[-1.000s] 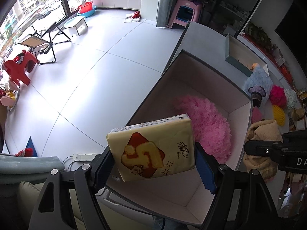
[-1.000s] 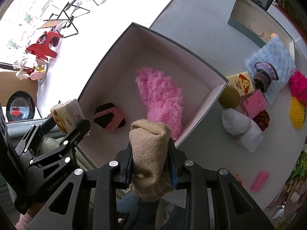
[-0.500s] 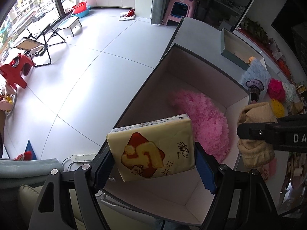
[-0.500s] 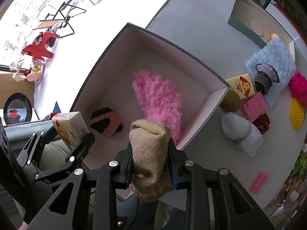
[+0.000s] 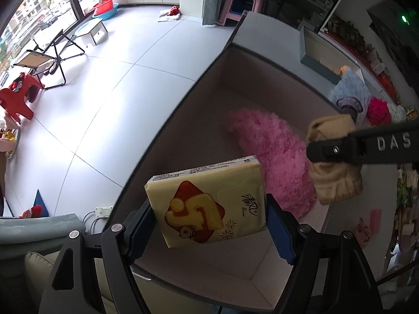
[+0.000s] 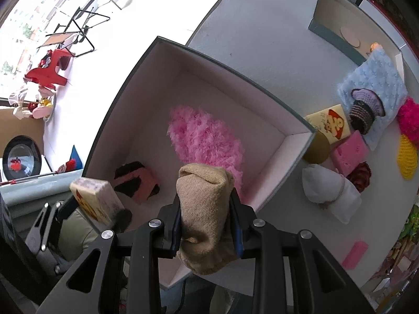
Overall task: Organize soft objects
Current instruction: 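Carry the tissue pack with left gripper while right gripper carries the beige hat over the box, then open left gripper to drop the tissue pack while right gripper drops the beige hat into the box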
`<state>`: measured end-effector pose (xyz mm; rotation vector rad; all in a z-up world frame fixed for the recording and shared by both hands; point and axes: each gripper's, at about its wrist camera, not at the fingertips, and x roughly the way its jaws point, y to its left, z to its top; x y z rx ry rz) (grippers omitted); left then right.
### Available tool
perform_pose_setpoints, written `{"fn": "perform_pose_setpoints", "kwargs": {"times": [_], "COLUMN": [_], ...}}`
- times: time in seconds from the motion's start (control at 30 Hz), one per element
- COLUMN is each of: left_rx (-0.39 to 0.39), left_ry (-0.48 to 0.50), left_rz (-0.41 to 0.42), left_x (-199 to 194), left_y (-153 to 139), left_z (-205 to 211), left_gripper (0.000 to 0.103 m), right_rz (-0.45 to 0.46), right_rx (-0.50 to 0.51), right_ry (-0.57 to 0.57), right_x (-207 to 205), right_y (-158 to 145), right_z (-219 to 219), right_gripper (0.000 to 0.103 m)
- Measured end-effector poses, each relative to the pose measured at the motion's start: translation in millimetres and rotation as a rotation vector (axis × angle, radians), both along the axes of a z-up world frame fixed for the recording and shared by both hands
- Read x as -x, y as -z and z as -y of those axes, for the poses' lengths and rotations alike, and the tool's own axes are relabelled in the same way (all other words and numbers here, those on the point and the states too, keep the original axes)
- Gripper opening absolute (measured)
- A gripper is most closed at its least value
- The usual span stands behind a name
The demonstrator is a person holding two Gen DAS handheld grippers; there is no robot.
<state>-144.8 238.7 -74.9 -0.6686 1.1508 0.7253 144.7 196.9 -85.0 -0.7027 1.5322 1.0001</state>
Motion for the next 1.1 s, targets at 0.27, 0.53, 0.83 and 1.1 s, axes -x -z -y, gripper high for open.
{"fn": "perform_pose_setpoints", "kwargs": {"times": [0.27, 0.53, 0.83, 1.1], "left_rx": [0.012, 0.018, -0.034, 0.012], "left_ry": [0.010, 0.005, 0.033, 0.050], "left_rz": [-0.022, -0.019, 0.014, 0.049], "left_x": [-8, -7, -4, 7], "left_y": [13, 17, 7, 5], "left_z": [-1, -1, 11, 20], "left_gripper": [0.079, 0.079, 0.103, 0.103], "right_rz": [0.013, 0.025, 0.081, 0.051], "right_rx": [0.007, 0.015, -0.002, -0.098], "right_ry": [-0.030, -0.028, -0.053, -0.015], "right_x": [3, 4, 13, 19], "right_y": [14, 21, 12, 7], "right_z": [-12, -16, -14, -8], "right_gripper": [0.034, 0.035, 0.086, 0.103]}}
